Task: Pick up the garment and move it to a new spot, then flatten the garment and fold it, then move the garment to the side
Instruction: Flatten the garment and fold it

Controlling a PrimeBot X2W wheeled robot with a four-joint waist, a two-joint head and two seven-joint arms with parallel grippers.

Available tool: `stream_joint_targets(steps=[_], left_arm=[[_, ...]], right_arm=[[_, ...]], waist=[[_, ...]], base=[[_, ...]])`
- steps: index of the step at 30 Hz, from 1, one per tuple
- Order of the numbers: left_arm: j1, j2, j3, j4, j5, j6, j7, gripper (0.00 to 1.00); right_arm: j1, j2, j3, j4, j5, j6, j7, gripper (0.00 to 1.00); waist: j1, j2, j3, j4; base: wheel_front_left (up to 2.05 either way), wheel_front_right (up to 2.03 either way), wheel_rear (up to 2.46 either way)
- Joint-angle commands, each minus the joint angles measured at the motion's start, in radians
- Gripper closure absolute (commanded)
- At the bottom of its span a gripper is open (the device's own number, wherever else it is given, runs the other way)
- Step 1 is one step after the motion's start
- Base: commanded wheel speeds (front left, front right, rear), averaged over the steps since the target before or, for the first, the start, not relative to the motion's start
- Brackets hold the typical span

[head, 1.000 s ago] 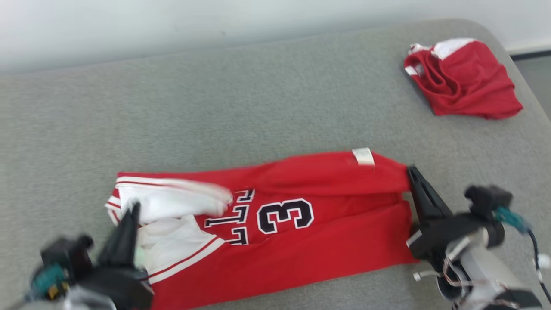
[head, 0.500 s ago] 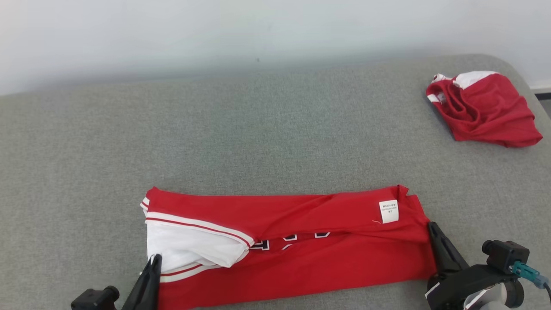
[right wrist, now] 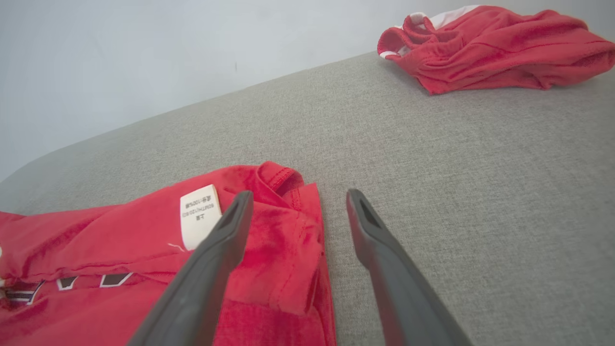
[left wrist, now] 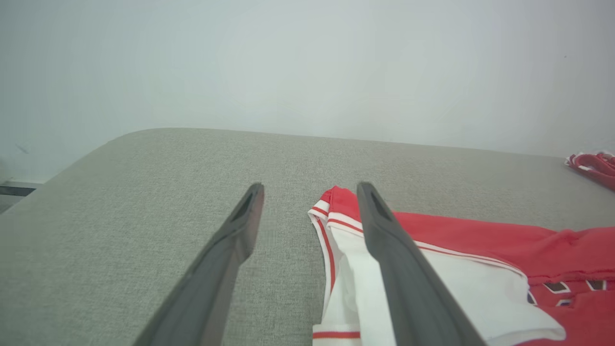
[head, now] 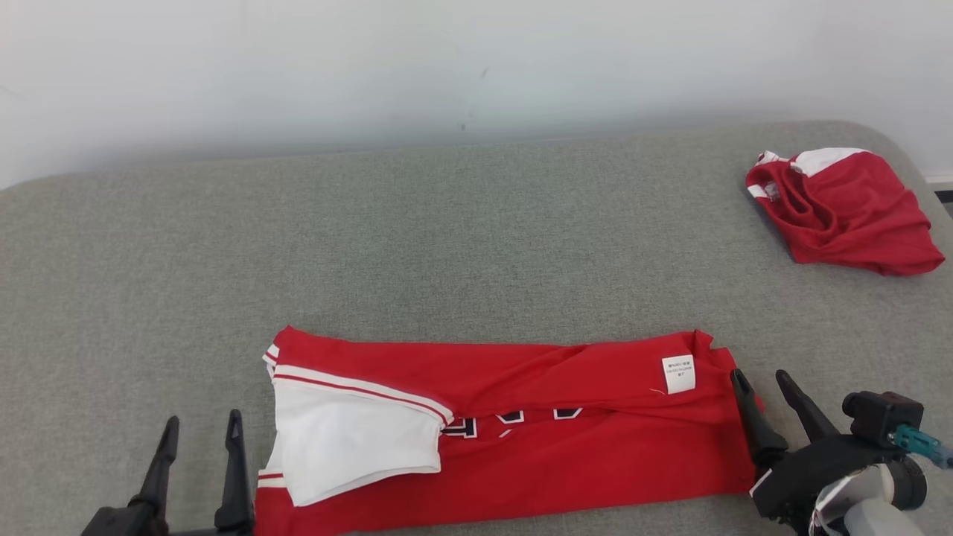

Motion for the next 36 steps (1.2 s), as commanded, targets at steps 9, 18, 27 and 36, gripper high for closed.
stream_joint_targets(steps=[9,18,27,36], left_arm=[[0.058,-0.085,0.12,-0.011,0.116,-0.058,-0.003,0.0],[0.074,-0.135,0.182,0.002,0.176,-0.096,-0.003,0.0],[0.082,-0.154,0.219,0.011,0.206,-0.116,-0.003,0.0],[0.112,-0.162,0.249,0.0,0.228,-0.128,-0.003,0.0]], right_arm=[[-0.079,0.037,0.043,0.182,-0.013,-0.003,0.075,0.0],[-0.114,0.064,0.094,0.305,0.01,-0.003,0.07,1.0],[-0.164,0.005,0.083,0.372,0.047,-0.003,0.007,1.0],[-0.146,-0.129,0.041,0.394,0.084,-0.003,-0.046,1.0]], waist=[[0.0001,0.0001,-0.012,0.035],[0.0001,0.0001,-0.022,0.056],[0.0001,0.0001,-0.046,0.047],[0.0001,0.0001,-0.084,0.032]], base=[[0.0,0.0,0.0],[0.0,0.0,0.0],[0.0,0.0,0.0],[0.0,0.0,0.0]])
